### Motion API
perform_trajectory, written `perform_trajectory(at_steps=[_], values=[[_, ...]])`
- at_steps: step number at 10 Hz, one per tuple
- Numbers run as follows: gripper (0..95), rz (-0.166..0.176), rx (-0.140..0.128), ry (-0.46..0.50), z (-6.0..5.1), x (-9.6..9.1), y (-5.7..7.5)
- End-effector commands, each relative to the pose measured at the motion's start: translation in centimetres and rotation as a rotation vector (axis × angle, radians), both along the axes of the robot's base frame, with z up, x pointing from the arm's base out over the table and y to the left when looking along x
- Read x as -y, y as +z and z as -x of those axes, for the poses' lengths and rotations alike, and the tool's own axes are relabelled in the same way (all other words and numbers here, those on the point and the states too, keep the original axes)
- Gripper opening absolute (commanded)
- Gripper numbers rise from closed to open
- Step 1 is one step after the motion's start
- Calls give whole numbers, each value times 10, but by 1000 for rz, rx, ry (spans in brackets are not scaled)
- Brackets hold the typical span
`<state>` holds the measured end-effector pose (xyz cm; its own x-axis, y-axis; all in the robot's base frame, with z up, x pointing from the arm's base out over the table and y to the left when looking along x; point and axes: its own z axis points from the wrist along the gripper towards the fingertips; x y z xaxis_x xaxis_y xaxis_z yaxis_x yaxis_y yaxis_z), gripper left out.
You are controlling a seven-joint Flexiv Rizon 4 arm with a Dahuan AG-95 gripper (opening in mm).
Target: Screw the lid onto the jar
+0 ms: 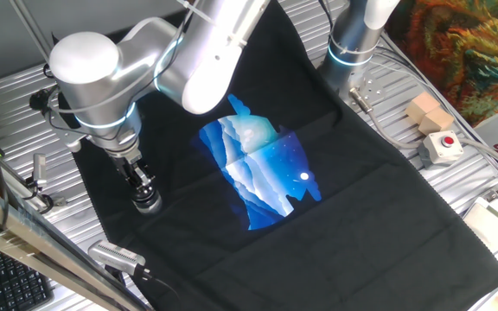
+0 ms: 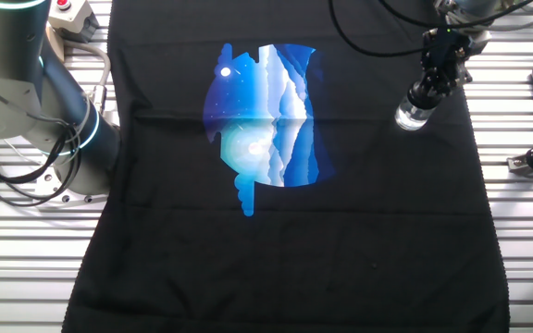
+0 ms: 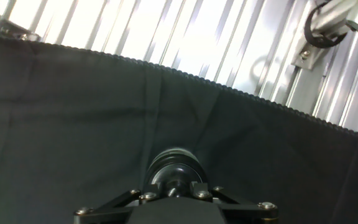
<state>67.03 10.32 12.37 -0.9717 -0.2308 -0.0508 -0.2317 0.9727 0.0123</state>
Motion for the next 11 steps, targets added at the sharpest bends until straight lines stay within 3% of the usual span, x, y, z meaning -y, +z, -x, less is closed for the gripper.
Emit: perform_trajectory(at_steps=[1,4,11], values=[[0,9,4,-38,0,0,0],[0,-3,11,-102,0,1,0],[0,4,18,-216,0,2,0]])
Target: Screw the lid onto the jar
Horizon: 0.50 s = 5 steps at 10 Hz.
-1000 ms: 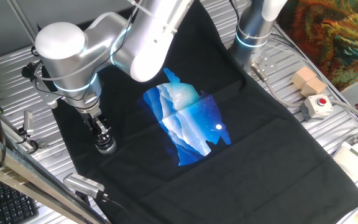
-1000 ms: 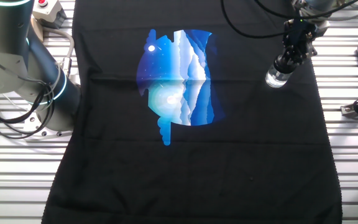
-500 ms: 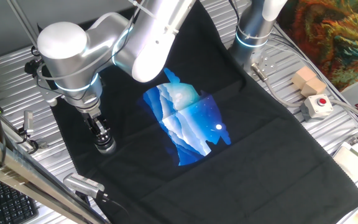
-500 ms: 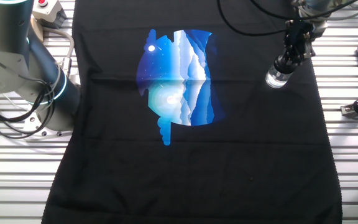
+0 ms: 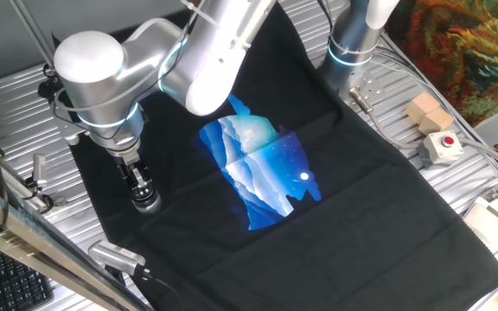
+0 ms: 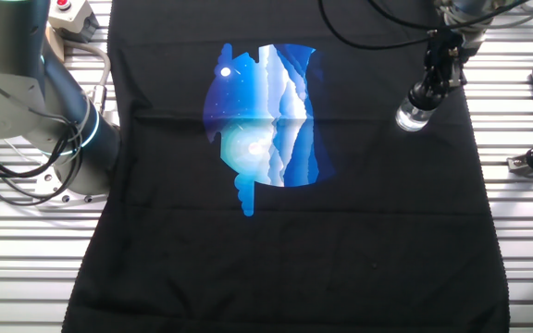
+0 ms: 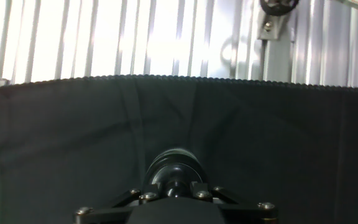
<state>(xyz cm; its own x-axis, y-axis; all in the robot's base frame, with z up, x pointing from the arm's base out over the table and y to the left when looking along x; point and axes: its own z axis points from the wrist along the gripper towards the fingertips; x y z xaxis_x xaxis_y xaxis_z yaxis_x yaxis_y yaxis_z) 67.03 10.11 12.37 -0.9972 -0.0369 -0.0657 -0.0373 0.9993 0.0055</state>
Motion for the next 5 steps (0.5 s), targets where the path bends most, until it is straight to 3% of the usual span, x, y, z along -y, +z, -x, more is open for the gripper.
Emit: perform_trajectory(at_steps=[1,5], values=[[0,-2,5,-34,0,0,0],[0,-3,6,-86,0,1,0]])
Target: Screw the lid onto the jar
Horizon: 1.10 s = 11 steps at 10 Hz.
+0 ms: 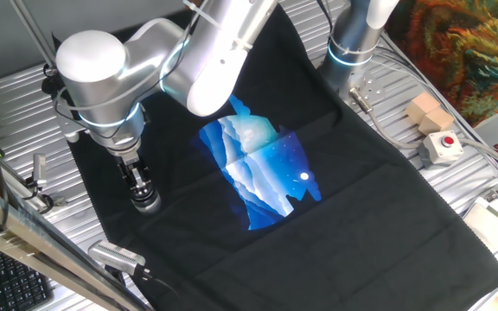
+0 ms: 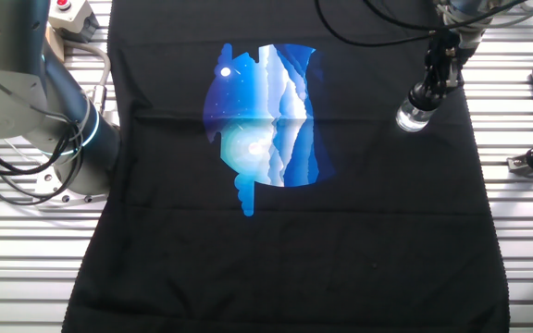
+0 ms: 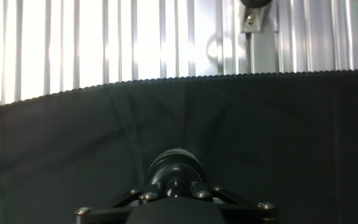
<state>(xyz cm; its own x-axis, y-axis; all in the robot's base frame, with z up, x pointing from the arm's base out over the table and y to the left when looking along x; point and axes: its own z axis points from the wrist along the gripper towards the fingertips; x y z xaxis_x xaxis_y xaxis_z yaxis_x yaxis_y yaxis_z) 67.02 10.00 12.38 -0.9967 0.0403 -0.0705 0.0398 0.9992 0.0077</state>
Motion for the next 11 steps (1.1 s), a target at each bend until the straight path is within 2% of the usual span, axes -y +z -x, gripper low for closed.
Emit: perform_trajectory(at_steps=[1,7,11], values=[[0,2,2,-25,0,0,0],[0,4,12,-94,0,0,0],[0,3,10,-122,0,1,1]])
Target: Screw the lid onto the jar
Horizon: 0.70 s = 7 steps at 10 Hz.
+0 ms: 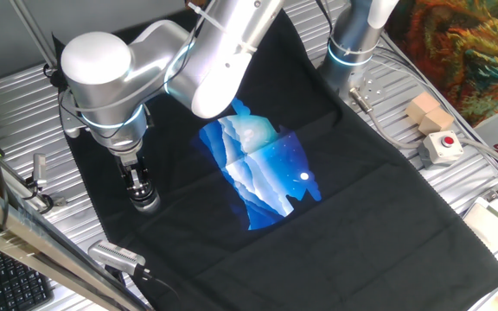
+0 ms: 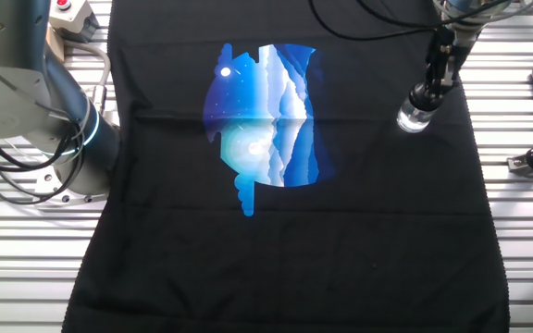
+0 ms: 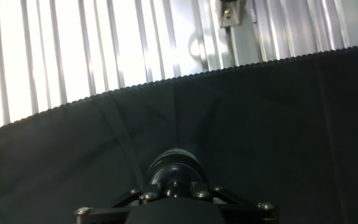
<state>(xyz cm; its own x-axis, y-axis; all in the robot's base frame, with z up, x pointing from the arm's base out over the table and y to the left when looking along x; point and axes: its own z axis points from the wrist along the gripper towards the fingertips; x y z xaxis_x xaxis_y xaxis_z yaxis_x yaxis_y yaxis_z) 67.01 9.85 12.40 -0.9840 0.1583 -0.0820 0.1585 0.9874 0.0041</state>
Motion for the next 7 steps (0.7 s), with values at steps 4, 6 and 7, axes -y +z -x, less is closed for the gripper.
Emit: perform_trajectory(at_steps=[4,6,7], values=[[0,-6,2,-20,0,0,1],[0,-7,1,-16,0,0,1],[0,-6,2,-17,0,0,1]])
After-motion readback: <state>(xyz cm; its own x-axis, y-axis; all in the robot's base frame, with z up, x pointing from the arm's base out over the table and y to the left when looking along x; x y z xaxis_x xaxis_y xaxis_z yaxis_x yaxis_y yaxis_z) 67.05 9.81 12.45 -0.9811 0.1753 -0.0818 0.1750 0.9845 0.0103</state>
